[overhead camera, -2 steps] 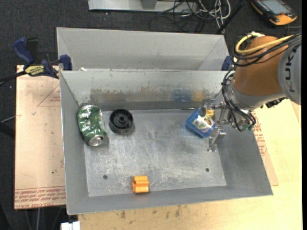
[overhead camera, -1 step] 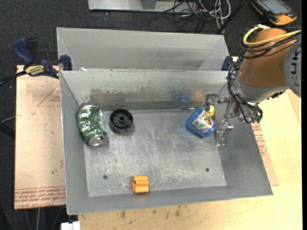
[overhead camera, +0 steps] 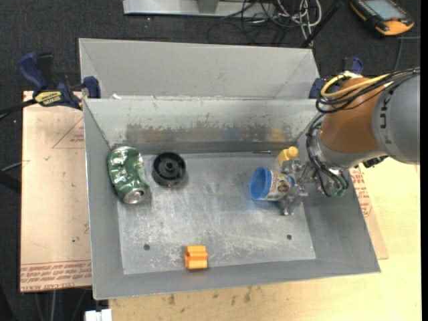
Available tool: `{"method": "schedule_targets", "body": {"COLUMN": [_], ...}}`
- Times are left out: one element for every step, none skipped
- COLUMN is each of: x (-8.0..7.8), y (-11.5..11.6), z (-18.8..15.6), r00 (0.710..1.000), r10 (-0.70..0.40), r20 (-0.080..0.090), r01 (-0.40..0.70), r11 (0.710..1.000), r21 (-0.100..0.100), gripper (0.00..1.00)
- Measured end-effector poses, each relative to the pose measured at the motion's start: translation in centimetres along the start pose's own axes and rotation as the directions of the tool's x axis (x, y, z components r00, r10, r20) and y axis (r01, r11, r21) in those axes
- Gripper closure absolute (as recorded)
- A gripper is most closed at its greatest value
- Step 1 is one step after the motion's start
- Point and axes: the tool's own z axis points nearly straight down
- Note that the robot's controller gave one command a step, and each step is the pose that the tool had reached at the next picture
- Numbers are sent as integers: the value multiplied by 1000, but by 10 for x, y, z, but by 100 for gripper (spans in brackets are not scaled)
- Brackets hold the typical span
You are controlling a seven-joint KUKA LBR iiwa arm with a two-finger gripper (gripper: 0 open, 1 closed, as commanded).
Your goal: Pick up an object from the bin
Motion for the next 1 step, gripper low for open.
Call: {"method": "schedule_targets", "body": {"x": [0], "y": [0], "z": [0], "r00": [1000], "r10": [0], "r20": [0], "r01": [0], "r11": [1000], "r21": [0], "gripper": [100]}}
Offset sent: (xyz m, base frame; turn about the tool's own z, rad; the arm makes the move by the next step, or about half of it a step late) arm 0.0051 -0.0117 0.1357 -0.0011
